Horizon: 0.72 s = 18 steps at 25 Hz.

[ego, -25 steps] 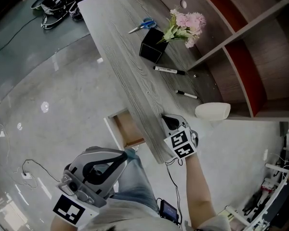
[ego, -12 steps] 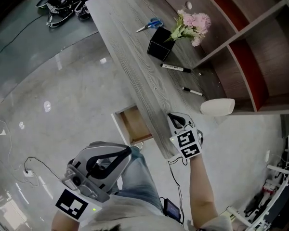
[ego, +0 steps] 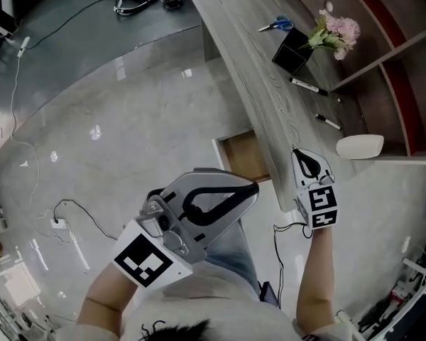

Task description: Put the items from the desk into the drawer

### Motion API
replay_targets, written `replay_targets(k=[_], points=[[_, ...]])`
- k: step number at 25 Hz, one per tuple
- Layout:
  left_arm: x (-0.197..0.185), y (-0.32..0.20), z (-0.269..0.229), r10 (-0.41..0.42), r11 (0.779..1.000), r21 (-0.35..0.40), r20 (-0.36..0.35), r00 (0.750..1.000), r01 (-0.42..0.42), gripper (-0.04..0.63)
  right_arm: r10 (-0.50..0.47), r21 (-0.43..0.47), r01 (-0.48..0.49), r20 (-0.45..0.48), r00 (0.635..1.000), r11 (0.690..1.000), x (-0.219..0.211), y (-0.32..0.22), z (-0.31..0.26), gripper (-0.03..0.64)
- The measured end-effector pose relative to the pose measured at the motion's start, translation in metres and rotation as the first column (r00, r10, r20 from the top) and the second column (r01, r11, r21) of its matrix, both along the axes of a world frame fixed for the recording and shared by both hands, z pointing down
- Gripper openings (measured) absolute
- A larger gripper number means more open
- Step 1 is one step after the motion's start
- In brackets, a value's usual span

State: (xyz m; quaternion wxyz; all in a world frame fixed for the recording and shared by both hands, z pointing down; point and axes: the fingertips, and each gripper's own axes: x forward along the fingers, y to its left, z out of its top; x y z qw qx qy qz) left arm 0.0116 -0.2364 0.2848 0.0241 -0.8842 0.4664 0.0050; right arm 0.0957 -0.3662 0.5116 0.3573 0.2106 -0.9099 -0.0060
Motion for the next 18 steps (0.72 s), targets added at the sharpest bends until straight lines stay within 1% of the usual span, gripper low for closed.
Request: replay_targets(k=[9,13,18], points=[[-0.013,0.047,-0.007,0.08,0.996,0.032,0.0,0.997,-0.08,0.008,0.05,0.056,-0.055,0.095,0.994,0.997,-0.027,0.061,-0.049,0.006],[-0.023,0.067,-0.008,0.125,0.991,0.042,0.013,0.992,-0.125,0.008,0.079,0.072,-0.088,0.13,0.988,0.993,-0.039,0.092,-0.066,0.006],[-0.04,0.093,-0.006,0.164,0.986,0.038,0.011,0.986,-0.164,0.008,0.113,0.087,-0.128,0.166,0.98,0.988,-0.055,0.13,-0.081,0.006]])
